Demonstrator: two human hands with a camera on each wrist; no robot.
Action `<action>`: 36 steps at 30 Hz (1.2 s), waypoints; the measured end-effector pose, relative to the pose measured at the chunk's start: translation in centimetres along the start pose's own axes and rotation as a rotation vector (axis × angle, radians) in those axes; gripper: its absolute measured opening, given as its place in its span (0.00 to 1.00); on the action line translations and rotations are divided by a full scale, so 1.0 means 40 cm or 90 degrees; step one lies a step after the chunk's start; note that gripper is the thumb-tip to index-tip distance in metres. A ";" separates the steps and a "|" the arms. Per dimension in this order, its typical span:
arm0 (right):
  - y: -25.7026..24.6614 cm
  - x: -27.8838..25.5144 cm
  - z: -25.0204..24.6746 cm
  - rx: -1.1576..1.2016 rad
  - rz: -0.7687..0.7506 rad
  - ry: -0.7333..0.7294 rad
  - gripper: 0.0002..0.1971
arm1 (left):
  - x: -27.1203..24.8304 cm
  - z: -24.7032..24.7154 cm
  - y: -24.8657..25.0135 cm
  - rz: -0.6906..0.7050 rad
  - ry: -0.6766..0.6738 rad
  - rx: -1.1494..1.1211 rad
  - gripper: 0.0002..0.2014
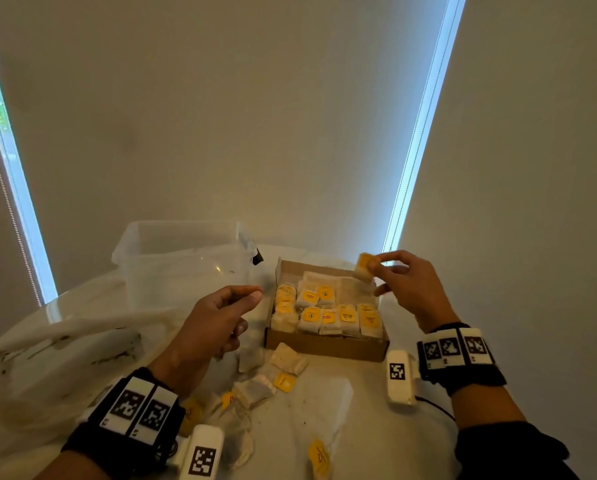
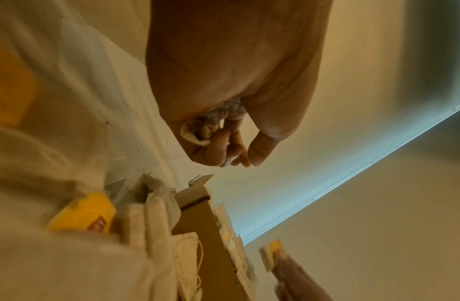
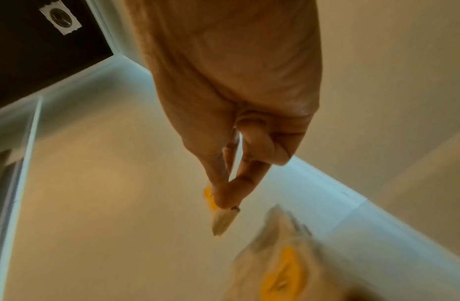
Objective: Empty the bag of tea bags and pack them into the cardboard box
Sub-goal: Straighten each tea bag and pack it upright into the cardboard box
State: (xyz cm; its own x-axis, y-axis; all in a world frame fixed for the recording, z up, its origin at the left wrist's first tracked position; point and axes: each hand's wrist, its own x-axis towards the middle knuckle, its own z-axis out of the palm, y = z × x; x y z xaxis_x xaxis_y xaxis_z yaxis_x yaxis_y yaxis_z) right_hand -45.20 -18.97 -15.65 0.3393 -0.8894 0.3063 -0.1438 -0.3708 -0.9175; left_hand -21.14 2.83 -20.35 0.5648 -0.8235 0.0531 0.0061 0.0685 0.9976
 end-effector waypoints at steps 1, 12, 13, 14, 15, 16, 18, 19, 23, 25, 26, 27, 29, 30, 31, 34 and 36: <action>0.019 0.008 -0.014 -0.014 0.019 -0.002 0.12 | 0.001 -0.001 -0.001 -0.001 -0.001 0.002 0.11; 0.107 0.050 -0.033 -0.143 0.082 -0.085 0.12 | 0.015 -0.007 -0.018 -0.019 -0.006 -0.006 0.09; 0.108 0.050 -0.034 -0.149 0.081 -0.090 0.12 | 0.014 -0.007 -0.018 -0.019 -0.007 -0.007 0.09; 0.110 0.051 -0.034 -0.152 0.079 -0.093 0.11 | 0.014 -0.008 -0.019 -0.018 -0.007 -0.007 0.09; 0.110 0.049 -0.033 -0.155 0.076 -0.094 0.10 | 0.014 -0.008 -0.019 -0.016 -0.007 -0.008 0.09; 0.111 0.050 -0.029 -0.159 0.072 -0.096 0.11 | 0.015 -0.008 -0.021 -0.014 -0.007 -0.011 0.08; 0.114 0.052 -0.022 -0.165 0.071 -0.095 0.14 | 0.016 -0.008 -0.022 -0.009 -0.004 -0.016 0.08; 0.115 0.054 -0.020 -0.164 0.069 -0.084 0.17 | 0.016 -0.006 -0.021 -0.010 -0.002 -0.019 0.10; 0.090 0.048 -0.011 -0.136 -0.001 0.027 0.16 | 0.016 0.005 -0.006 -0.033 -0.007 -0.114 0.27; 0.040 0.021 0.021 -0.094 -0.037 0.013 0.12 | 0.018 0.009 0.006 -0.051 -0.024 -0.201 0.35; 0.007 -0.002 0.048 -0.058 -0.036 -0.036 0.11 | 0.018 0.011 0.013 -0.054 -0.032 -0.241 0.37; -0.027 -0.029 0.080 -0.034 -0.027 -0.101 0.09 | 0.016 0.011 0.021 -0.055 -0.039 -0.279 0.38; -0.080 -0.085 0.154 -0.062 -0.044 -0.222 0.09 | 0.009 0.007 0.029 -0.052 -0.050 -0.342 0.40; -0.098 -0.112 0.191 -0.090 -0.059 -0.273 0.09 | 0.004 0.004 0.031 -0.048 -0.057 -0.367 0.40; -0.112 -0.138 0.224 -0.110 -0.074 -0.324 0.09 | 0.000 0.001 0.032 -0.046 -0.067 -0.388 0.41; -0.116 -0.187 0.295 -0.142 -0.118 -0.441 0.14 | -0.009 -0.001 0.026 -0.042 -0.085 -0.438 0.43; -0.109 -0.191 0.315 -0.178 -0.147 -0.436 0.17 | -0.012 0.000 0.025 -0.042 -0.094 -0.465 0.44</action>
State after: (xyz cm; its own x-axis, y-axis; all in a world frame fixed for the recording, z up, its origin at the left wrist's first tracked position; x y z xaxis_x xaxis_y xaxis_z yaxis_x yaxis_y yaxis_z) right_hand -35.45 -7.17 -17.17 0.8755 -0.4511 0.1734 -0.1978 -0.6619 -0.7230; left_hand -21.39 3.32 -19.38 0.4280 -0.9024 0.0502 0.6114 0.3300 0.7192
